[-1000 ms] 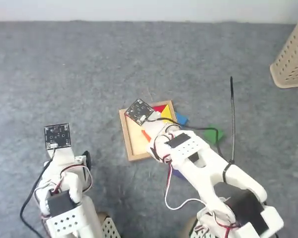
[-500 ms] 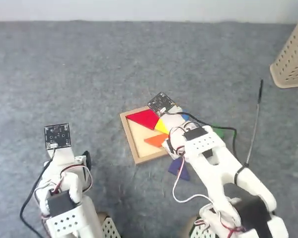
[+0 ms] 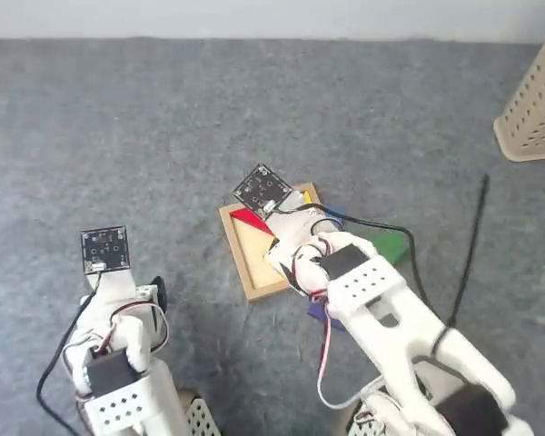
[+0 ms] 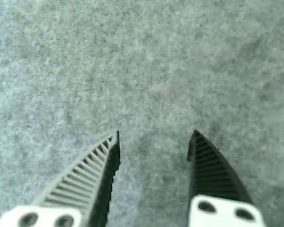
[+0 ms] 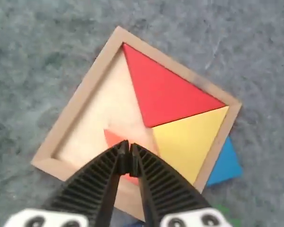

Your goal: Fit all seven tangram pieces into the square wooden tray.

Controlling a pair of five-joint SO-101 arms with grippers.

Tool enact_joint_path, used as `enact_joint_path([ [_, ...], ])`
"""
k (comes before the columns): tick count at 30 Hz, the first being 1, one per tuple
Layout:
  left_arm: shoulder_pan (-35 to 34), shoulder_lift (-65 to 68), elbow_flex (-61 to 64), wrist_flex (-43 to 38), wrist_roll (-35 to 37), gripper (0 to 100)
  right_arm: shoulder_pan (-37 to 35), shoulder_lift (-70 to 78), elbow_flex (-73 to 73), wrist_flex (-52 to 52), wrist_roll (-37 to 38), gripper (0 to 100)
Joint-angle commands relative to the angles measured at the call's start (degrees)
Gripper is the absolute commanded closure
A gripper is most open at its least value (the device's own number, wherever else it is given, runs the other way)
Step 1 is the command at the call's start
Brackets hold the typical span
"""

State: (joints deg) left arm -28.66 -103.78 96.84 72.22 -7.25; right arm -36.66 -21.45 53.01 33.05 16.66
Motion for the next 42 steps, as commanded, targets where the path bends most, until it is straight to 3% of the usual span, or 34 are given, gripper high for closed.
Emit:
enact_joint_path([
  [1,0.1,-0.6,-0.3,0.2,0.5,77,-0.5,5.0,-1.1,-3.4,0.3,99.3],
  [24,0.1,-0.6,-0.3,0.2,0.5,77,-0.5,17.0,-7.0,-8.9,0.3,99.3],
  [34,0.1,-0.6,-0.3,0.2,0.5,77,3.7,16.3,-6.2,-0.2,0.4,99.3],
  [42,0.1,-0.6,-0.3,0.2,0.5,77,5.8,16.2,-6.3,0.7,0.4,99.3],
])
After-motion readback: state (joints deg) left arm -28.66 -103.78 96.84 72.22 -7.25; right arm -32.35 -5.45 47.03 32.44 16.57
